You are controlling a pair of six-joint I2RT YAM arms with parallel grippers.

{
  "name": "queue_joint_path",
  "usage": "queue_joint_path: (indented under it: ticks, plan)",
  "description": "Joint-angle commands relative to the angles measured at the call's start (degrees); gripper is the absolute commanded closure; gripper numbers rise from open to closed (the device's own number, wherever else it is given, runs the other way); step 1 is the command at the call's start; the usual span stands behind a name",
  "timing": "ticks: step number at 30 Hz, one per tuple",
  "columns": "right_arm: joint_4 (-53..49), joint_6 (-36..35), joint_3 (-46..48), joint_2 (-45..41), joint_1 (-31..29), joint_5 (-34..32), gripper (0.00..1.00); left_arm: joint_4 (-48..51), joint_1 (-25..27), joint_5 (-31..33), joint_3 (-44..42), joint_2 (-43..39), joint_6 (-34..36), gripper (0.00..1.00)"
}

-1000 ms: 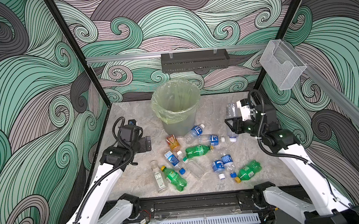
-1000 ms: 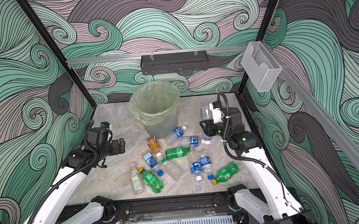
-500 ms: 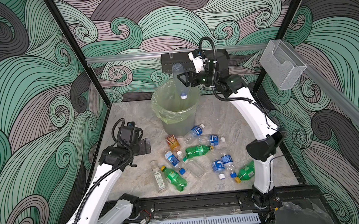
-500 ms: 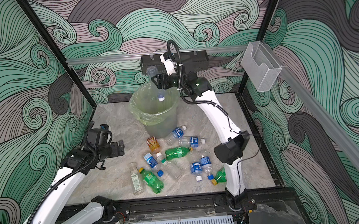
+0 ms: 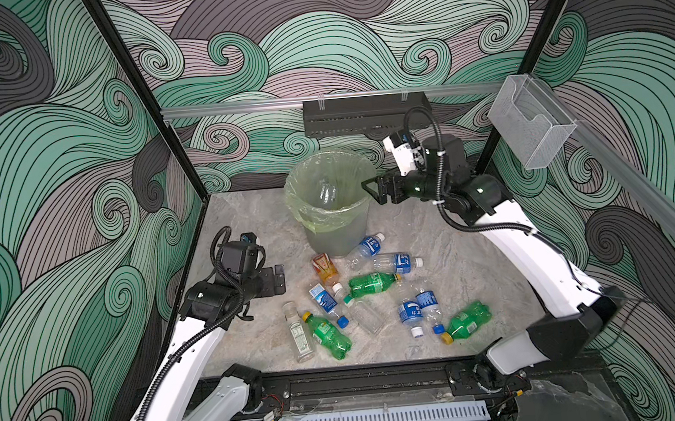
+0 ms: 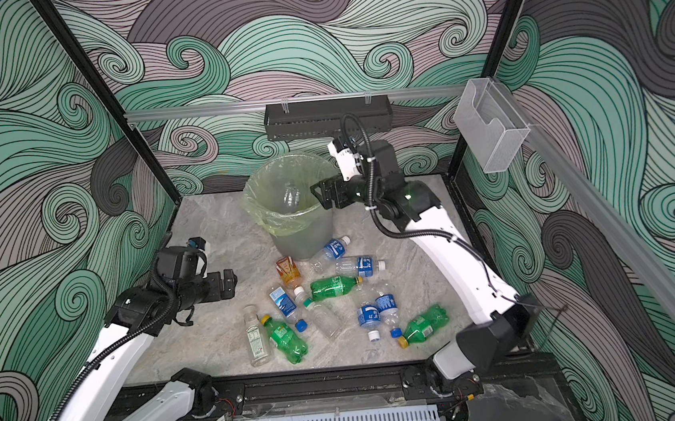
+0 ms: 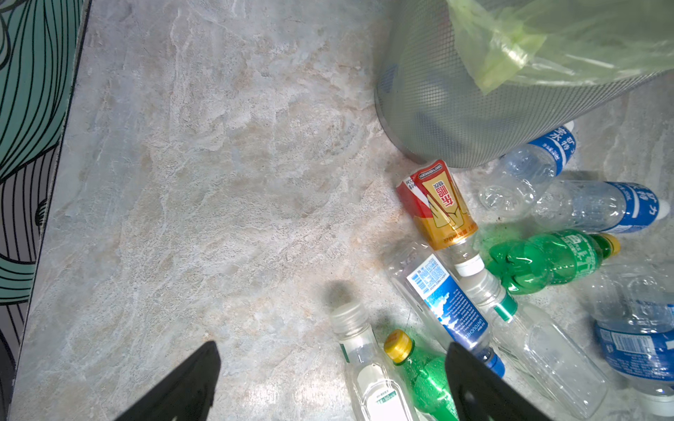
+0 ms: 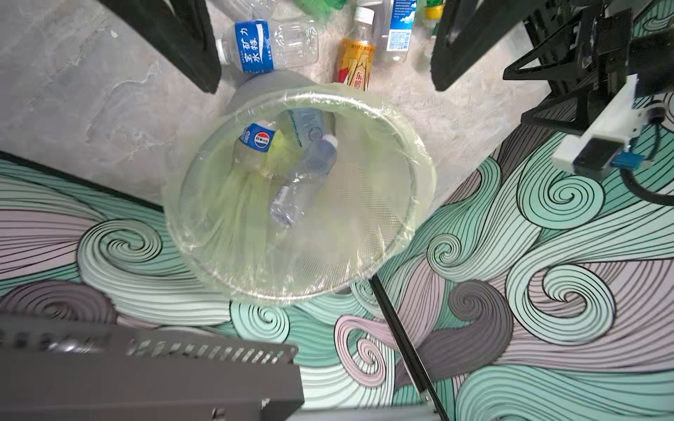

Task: Throw the plastic bottles in the bin
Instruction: 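Grasp the white-capped clear bottle with the left gripper while the right gripper withdraws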

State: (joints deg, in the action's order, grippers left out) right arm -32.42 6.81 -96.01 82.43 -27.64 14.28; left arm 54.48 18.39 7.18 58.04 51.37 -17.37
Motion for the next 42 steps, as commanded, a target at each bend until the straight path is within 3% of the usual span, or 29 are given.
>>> queue_joint_path:
  ticks: [1, 9, 15, 26, 33, 42]
  plan:
    - [3.43, -0.64, 8.05, -4.88, 1.73, -5.67, 0.07, 1.56, -0.27, -1.62, -0.42, 0.63, -0.64, 0.04]
    - [6.03, 4.81, 27.99, -18.01, 10.84, -7.32, 0.05, 2.81, 2.85, -2.79, -1.83, 2.13, -6.64, 0.05]
    - [5.25, 5.45, 35.49, -22.8, 13.11, -8.3, 0.04, 6.96, 6.41, -3.18, -4.04, 3.71, -15.32, 0.06]
    - [6.19, 6.86, 37.98, -22.84, 13.49, -9.71, 0.04, 4.16, 16.31, 0.27, -11.04, 6.9, -27.27, 0.06]
    - [6.44, 7.34, 39.57, -23.76, 13.49, -11.18, 0.04, -2.0, 21.64, -1.08, -15.23, 10.41, -31.64, 0.09]
    - [6.41, 7.42, 40.81, -24.38, 13.66, -11.91, 0.04, -1.64, 24.89, 0.99, -16.62, 15.1, -33.05, 0.15]
